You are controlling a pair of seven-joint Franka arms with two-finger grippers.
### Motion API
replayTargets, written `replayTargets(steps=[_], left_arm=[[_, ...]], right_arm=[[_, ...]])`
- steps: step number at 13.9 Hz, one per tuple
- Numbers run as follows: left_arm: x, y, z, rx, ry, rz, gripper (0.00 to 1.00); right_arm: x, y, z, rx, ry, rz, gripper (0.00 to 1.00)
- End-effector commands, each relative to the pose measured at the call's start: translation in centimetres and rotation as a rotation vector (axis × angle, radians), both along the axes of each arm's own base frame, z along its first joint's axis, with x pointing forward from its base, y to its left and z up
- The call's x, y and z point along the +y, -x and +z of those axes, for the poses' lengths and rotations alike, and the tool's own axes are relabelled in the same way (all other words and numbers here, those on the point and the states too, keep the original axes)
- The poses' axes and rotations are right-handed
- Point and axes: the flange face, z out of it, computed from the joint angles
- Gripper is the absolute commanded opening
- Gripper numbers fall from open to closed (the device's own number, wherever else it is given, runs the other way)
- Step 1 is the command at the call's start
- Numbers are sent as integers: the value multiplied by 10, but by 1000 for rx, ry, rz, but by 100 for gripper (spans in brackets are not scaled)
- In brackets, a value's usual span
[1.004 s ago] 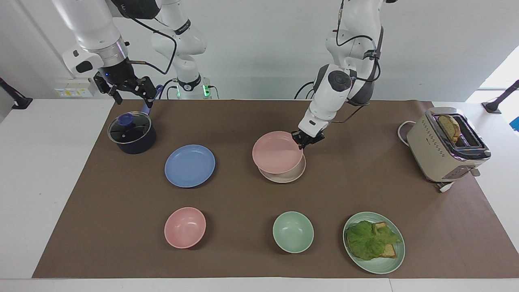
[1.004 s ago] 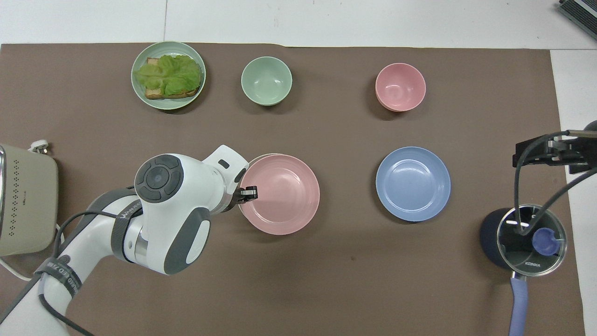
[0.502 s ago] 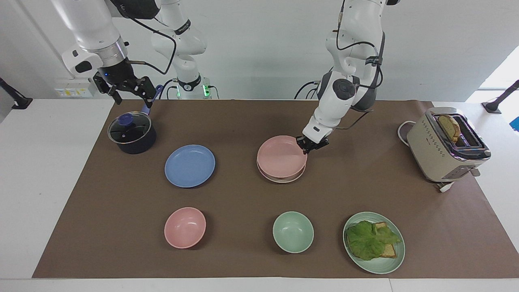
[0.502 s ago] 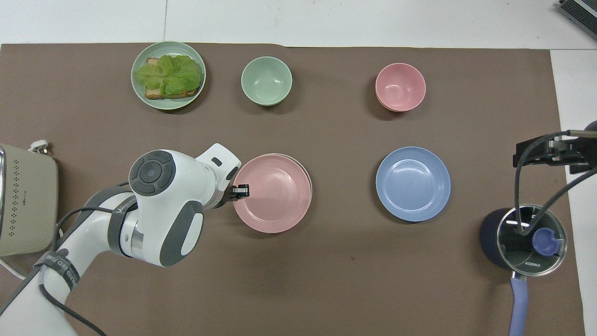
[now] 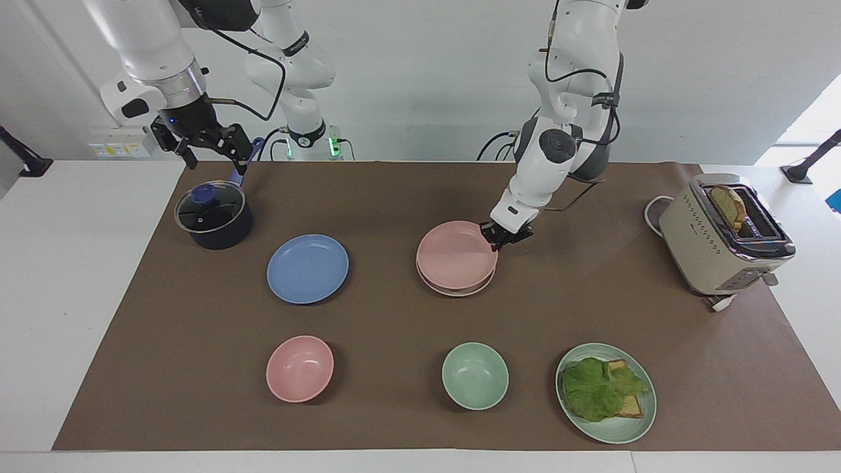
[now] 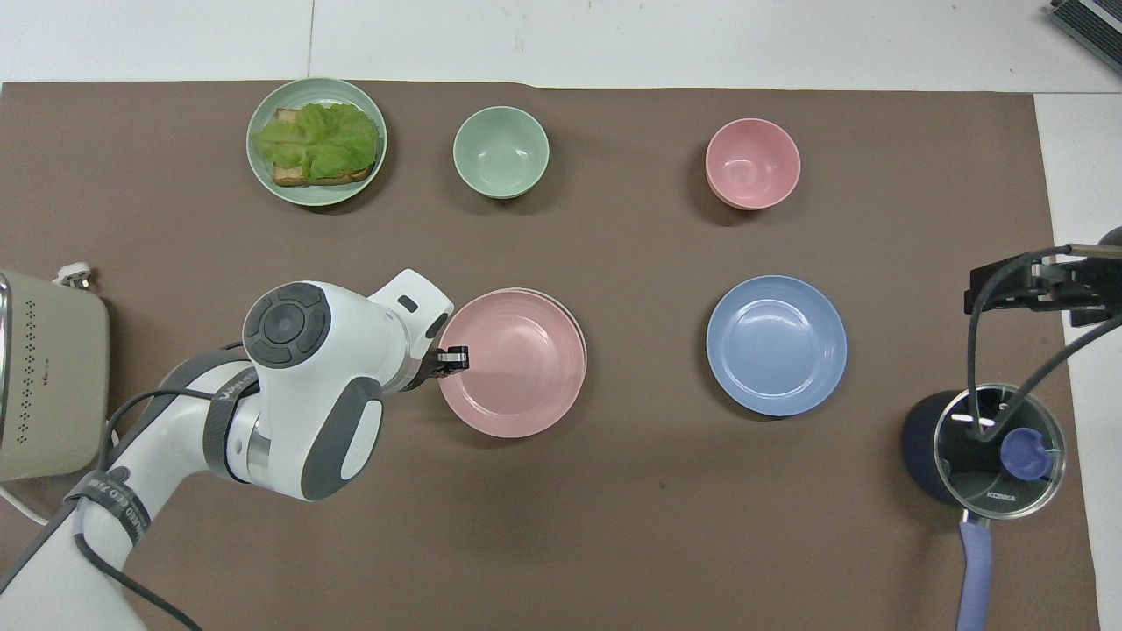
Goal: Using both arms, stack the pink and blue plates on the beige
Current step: 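Lower the pink plate onto the beige plate and open the left gripper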
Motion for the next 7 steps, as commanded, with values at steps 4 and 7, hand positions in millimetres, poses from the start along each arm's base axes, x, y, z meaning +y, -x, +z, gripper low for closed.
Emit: replayTargets(steps=[4, 7], left_arm=[[2, 0, -5, -20, 11, -9, 66], [5, -4, -3, -10, 11, 6, 100]], right_arm=[[-5, 8, 1, 3, -4, 14, 100], [-8, 8, 1, 3, -4, 8, 100]])
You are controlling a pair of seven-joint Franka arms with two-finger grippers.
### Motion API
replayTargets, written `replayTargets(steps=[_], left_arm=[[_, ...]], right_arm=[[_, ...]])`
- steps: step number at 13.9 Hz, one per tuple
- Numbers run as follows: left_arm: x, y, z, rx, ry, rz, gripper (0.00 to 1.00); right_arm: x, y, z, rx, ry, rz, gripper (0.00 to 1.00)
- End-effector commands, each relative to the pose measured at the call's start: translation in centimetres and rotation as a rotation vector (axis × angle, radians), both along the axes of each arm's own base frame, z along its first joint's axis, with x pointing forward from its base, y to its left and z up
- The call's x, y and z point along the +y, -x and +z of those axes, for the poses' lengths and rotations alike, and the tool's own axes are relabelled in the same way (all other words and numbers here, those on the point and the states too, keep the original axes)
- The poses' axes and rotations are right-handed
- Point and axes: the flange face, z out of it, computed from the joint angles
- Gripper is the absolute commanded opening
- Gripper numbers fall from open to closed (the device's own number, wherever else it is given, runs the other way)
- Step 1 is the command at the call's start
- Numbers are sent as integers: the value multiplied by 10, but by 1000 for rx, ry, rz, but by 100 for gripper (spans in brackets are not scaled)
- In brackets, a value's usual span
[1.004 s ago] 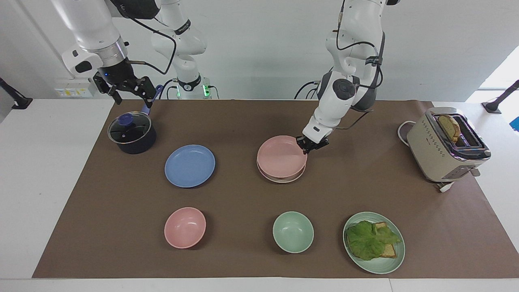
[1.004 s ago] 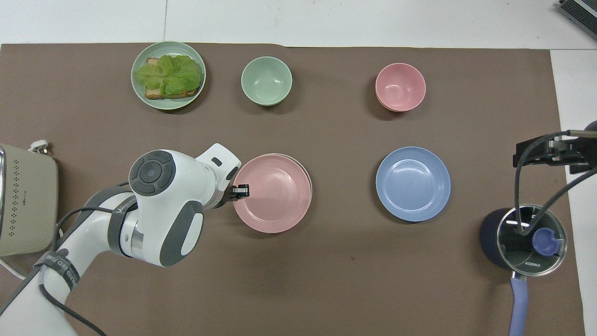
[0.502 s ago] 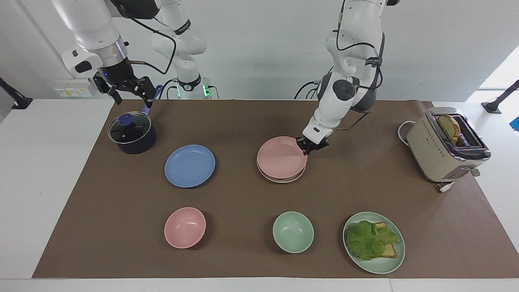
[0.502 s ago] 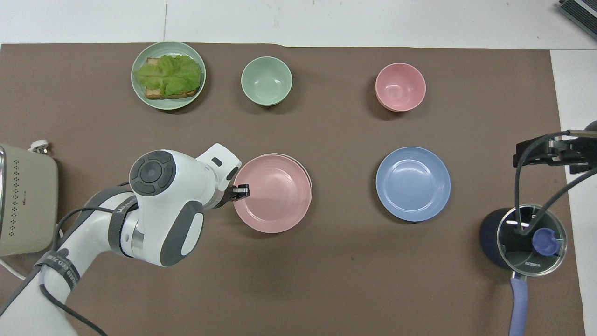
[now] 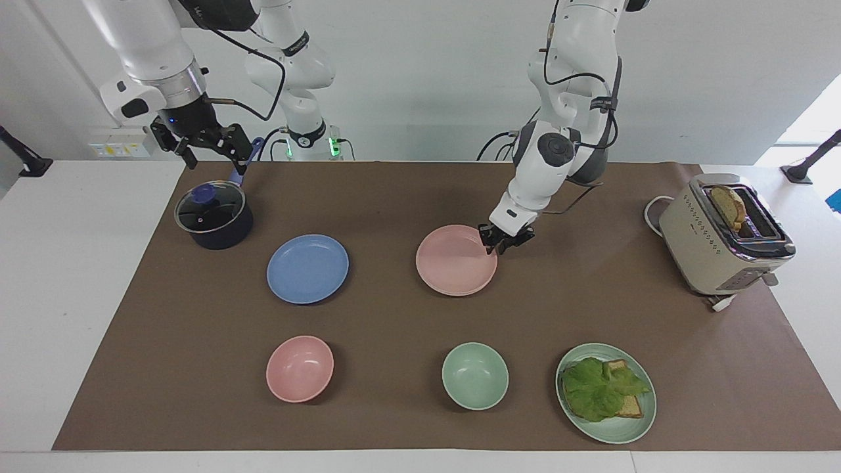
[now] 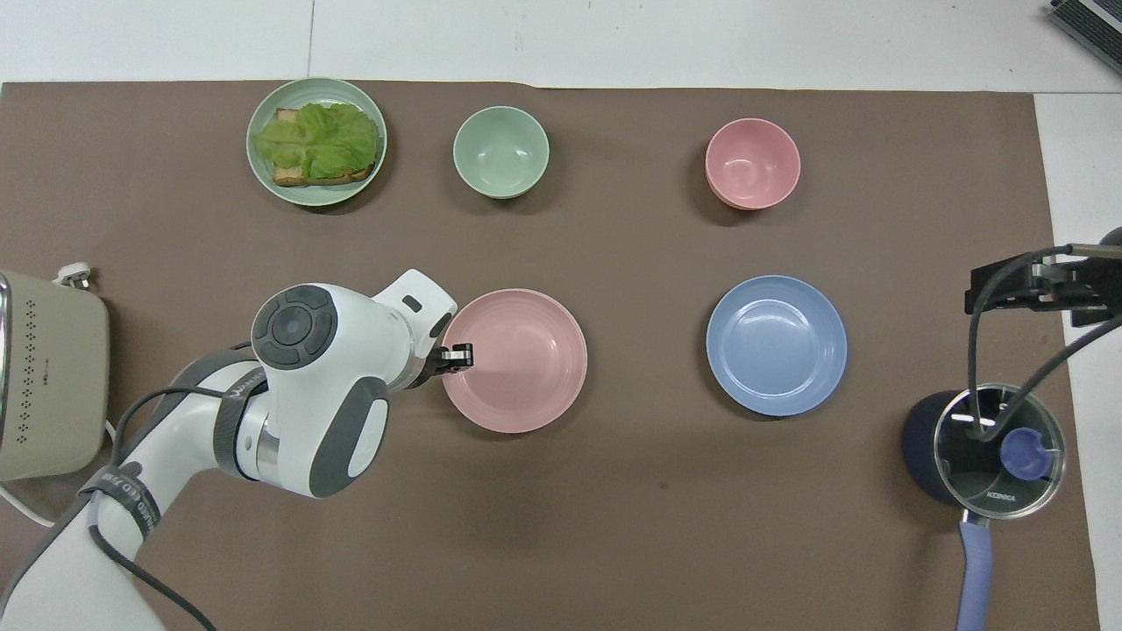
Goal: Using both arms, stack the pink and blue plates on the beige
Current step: 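Lower the pink plate onto the beige plate and open the left gripper, then withdraw the left gripper while the right gripper reaches toward the blue plate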
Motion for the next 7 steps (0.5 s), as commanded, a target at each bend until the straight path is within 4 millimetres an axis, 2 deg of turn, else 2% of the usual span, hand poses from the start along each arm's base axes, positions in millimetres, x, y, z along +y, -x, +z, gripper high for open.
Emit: replayTargets(steps=[1, 2, 5, 7], left_arm=[[7, -3, 3, -3, 9, 7, 100], [10, -7, 11, -2, 8, 12, 100], [49, -38, 51, 8, -22, 48, 100], [74, -45, 76, -27, -21, 80, 100]], right_arm=[[-9, 8, 1, 3, -4, 6, 100], [-9, 8, 1, 2, -4, 6, 100], [-9, 6, 0, -8, -4, 7, 100], [-10, 6, -2, -18, -3, 13, 100]])
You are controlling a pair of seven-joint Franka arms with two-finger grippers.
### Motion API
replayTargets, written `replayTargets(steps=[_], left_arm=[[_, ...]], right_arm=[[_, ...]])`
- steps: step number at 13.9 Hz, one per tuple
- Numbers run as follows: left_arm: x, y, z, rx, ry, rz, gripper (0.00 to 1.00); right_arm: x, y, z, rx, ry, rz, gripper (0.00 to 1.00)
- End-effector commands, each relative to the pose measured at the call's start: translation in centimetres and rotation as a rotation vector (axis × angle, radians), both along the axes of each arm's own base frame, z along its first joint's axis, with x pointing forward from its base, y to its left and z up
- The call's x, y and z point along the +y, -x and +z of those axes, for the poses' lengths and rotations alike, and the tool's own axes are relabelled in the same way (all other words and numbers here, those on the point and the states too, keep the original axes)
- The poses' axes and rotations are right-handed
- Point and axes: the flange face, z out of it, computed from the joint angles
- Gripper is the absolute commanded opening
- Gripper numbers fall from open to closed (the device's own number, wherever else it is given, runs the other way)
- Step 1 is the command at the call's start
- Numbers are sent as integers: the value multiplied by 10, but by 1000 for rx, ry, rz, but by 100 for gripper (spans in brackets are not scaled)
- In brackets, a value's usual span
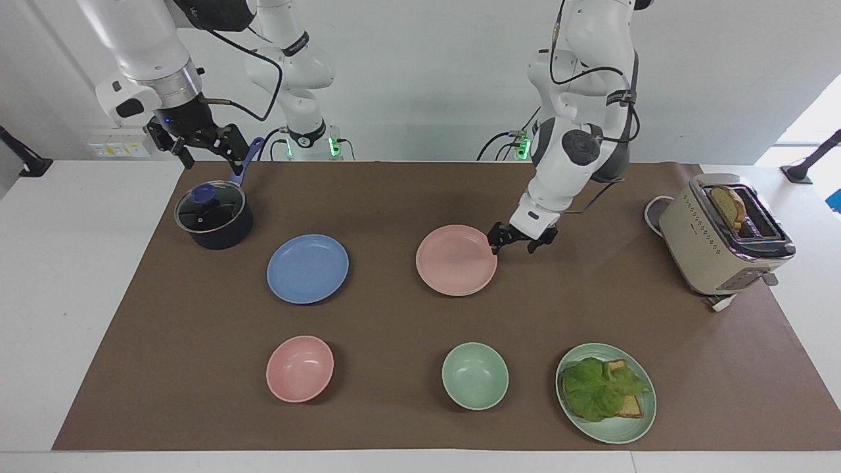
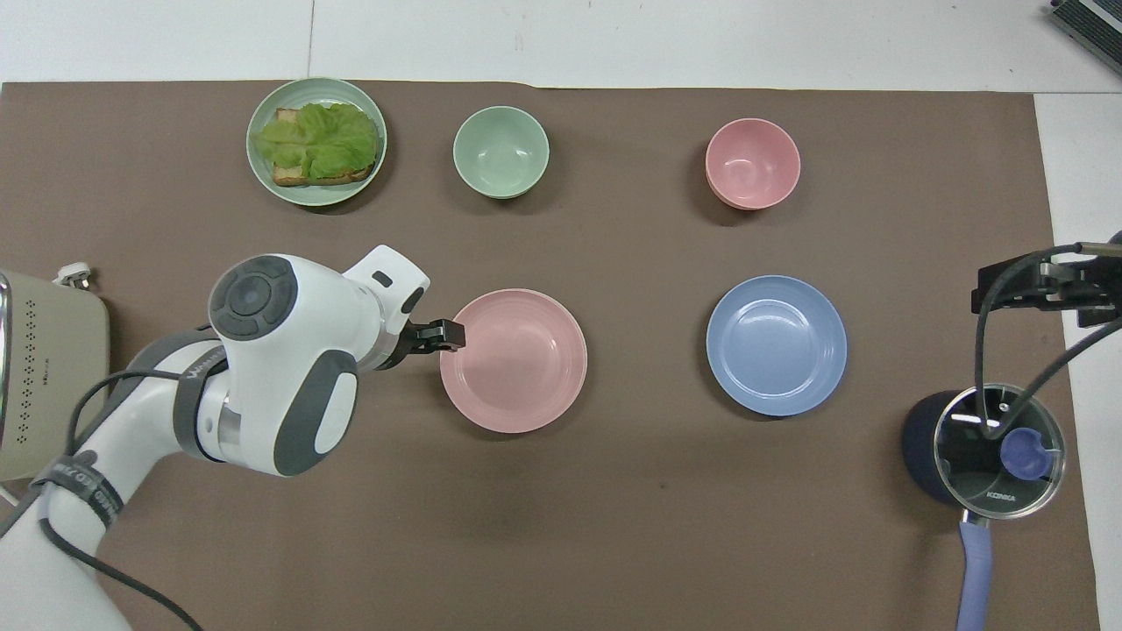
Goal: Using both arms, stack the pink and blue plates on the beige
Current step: 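Withdraw the left gripper while the right gripper reaches toward the blue plate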
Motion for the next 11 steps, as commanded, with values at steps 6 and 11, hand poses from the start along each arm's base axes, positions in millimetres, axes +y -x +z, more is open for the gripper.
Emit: replayTargets(steps=[6, 11], left_arm=[[128, -11, 78, -69, -73, -58, 100], [170, -19, 137, -32, -161, -188, 100]], right_arm=[[-16, 13, -22, -39, 0, 63, 100], [-10, 6, -87, -58, 0, 78, 100]])
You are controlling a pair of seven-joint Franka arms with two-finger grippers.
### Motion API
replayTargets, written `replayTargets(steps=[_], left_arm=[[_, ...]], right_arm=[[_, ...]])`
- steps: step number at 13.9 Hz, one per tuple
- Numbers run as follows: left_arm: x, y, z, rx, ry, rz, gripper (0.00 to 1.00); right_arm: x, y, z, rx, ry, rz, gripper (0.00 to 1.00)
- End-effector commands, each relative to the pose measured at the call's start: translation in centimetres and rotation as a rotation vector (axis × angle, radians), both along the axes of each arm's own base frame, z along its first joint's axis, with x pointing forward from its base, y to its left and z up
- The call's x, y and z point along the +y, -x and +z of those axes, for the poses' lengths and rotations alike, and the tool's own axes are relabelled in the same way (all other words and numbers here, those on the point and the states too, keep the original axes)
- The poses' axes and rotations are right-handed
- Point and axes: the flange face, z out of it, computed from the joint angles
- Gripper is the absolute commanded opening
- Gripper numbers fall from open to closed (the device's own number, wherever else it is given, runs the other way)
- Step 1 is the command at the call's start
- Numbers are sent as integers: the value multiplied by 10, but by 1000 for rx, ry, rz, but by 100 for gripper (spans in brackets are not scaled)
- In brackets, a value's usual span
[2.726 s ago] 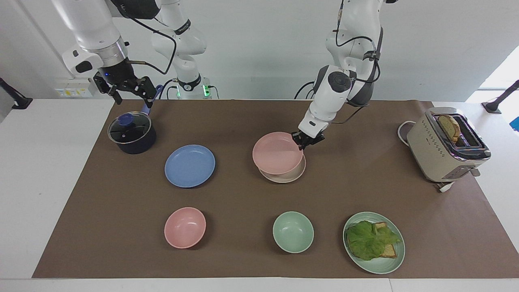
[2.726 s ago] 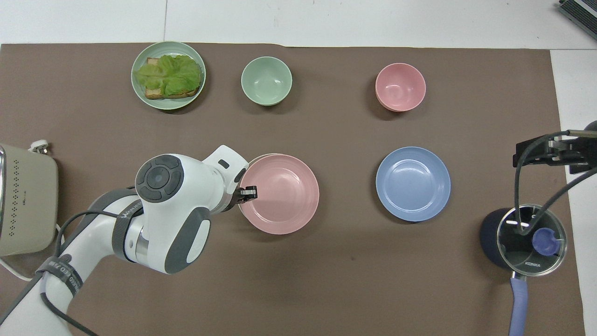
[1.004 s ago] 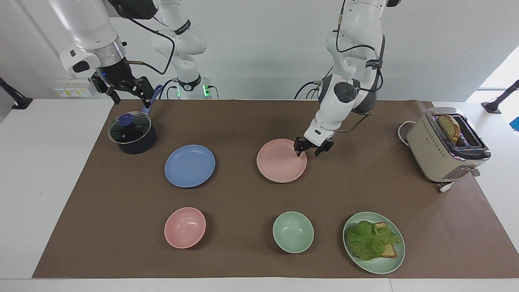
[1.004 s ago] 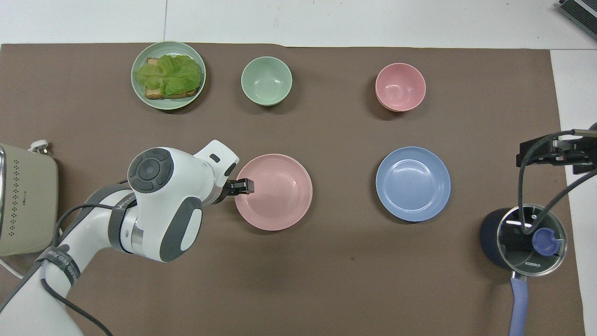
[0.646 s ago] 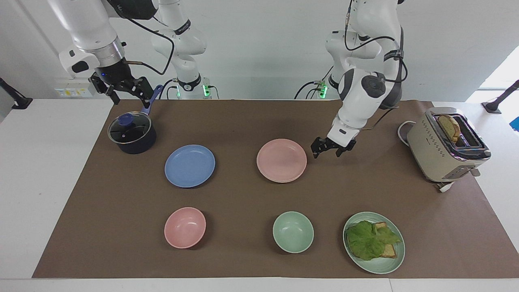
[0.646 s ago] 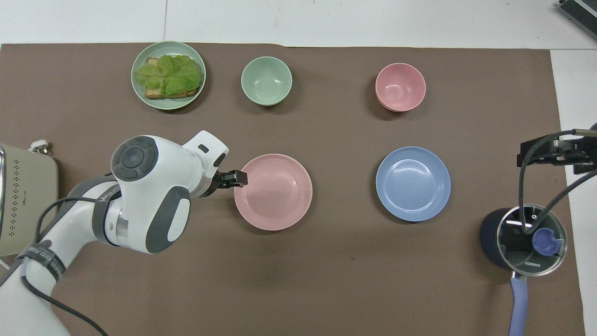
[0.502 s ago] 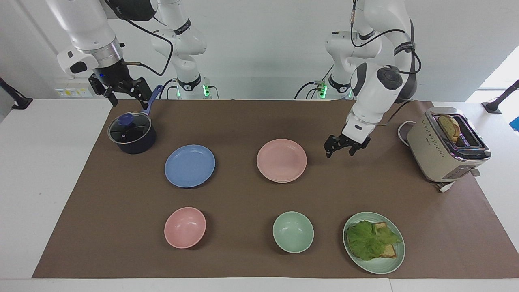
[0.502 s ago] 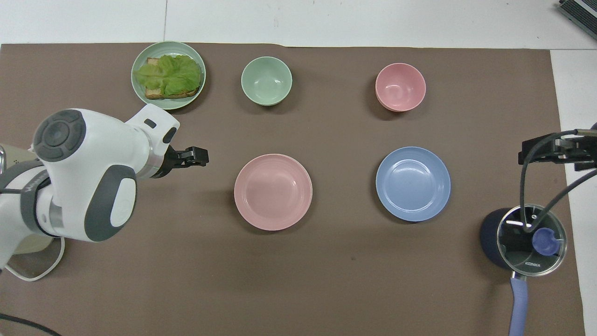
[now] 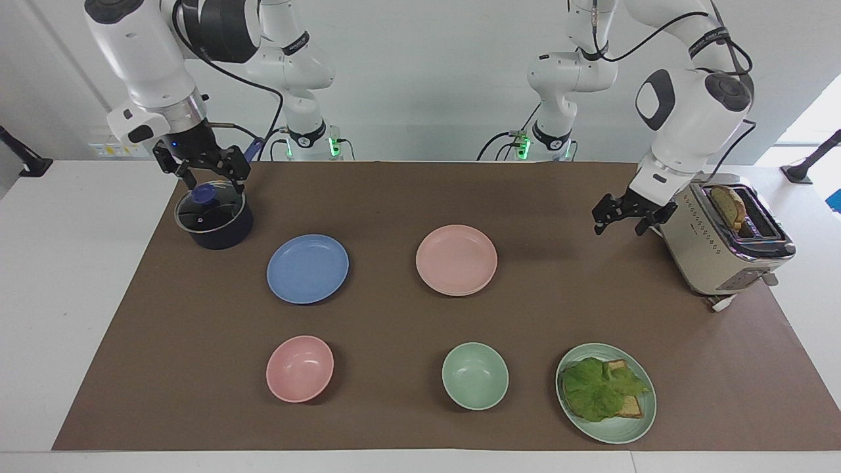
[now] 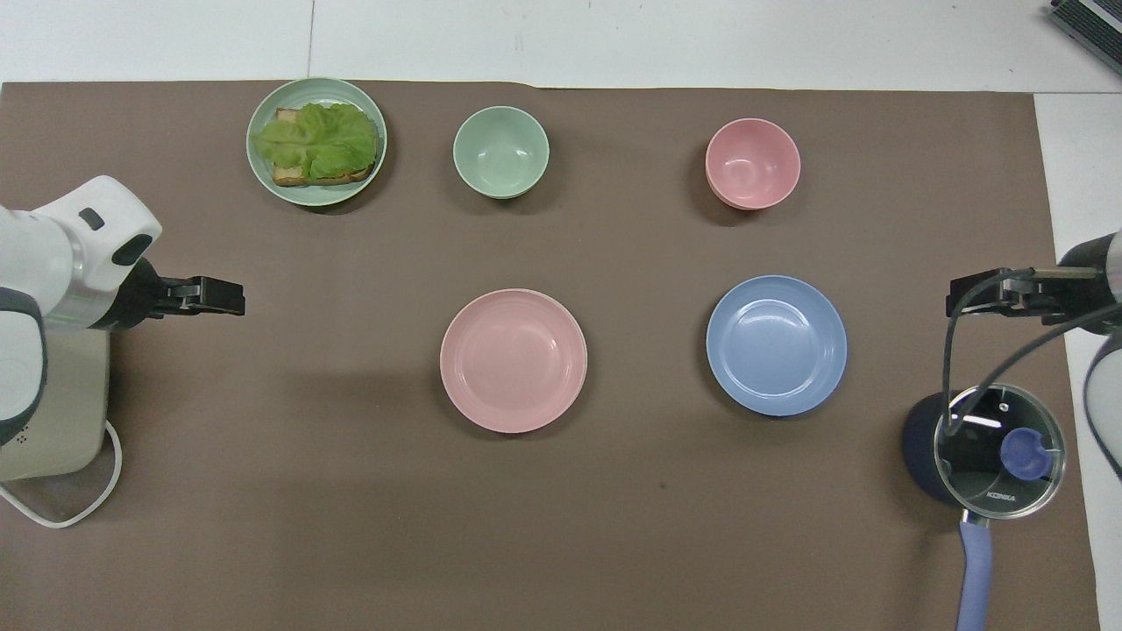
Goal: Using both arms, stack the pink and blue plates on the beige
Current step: 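Withdraw the left gripper while the right gripper reaches toward the blue plate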
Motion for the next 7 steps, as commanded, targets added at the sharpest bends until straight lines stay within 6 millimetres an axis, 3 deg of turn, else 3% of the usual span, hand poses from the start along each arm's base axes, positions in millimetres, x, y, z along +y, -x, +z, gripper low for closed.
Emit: replayTargets(steps=[1, 4, 7], left_arm=[[-3, -3, 38, 17, -60, -45, 100], [-3, 1, 75, 23, -59, -34, 100], [0, 1, 77, 19, -59, -27, 100]], right_arm=[[3, 7, -32, -16, -2, 29, 100], [4, 4, -75, -9, -4, 34, 100], [2, -3, -134, -10, -8, 58, 100]])
